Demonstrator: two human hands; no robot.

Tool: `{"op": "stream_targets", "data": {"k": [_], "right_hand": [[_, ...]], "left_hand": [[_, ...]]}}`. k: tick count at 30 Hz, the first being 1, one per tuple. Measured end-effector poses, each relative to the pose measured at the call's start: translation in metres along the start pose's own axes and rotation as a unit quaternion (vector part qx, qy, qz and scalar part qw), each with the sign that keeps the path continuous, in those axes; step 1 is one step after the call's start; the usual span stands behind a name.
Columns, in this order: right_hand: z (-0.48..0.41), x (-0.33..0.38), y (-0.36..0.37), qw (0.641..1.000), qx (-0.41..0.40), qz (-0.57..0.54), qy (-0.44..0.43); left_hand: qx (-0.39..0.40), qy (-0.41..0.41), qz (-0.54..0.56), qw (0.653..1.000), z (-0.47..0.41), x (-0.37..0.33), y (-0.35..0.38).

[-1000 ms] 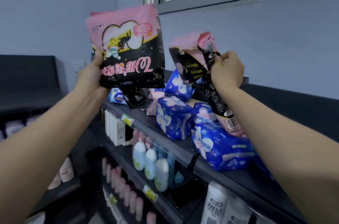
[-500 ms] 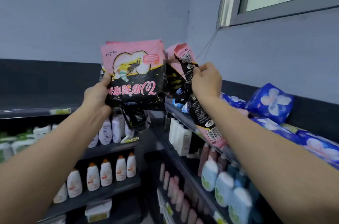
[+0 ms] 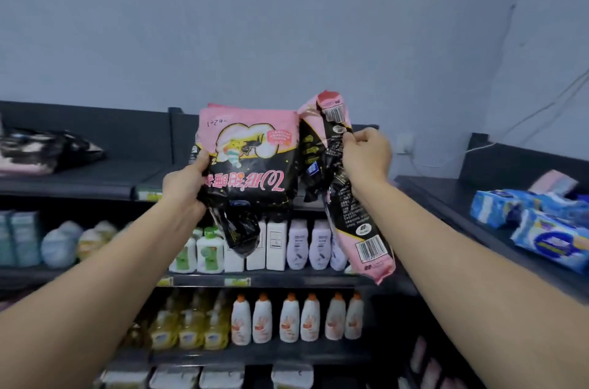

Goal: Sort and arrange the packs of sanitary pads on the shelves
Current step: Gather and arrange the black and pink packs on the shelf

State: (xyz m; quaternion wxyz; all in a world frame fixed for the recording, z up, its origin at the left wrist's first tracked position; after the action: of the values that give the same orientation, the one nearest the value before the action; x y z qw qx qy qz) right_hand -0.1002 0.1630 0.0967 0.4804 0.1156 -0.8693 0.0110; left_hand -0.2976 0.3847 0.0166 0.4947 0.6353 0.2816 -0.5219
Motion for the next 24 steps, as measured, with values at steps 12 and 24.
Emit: {"op": "stream_targets", "data": {"k": [12, 24], "right_hand": [[-0.010, -0.035, 0.241, 0.985, 0.154, -0.055, -0.055], [-0.028, -0.053, 0.474, 0.952, 0.255, -0.088, -0.142]], "left_hand": [[-0.131, 0.054, 0.000, 0.990, -0.135, -0.041, -0.123], [-0.275, 0.158, -0.083, 0.945, -0.265, -0.126, -0.213]]}}
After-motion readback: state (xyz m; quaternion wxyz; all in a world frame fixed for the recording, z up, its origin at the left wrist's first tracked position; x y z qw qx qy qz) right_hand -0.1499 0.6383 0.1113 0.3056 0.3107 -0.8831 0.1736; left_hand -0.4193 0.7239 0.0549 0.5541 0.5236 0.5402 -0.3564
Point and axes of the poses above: each hand's wrist, its own z-axis away from the middle knuckle, its own y-axis out of the palm, x = y × z, the point moved 6 cm from there along -z, towards the middle knuckle, and after that the axes turned 15 degrees about -z, right-handed, at the moved point
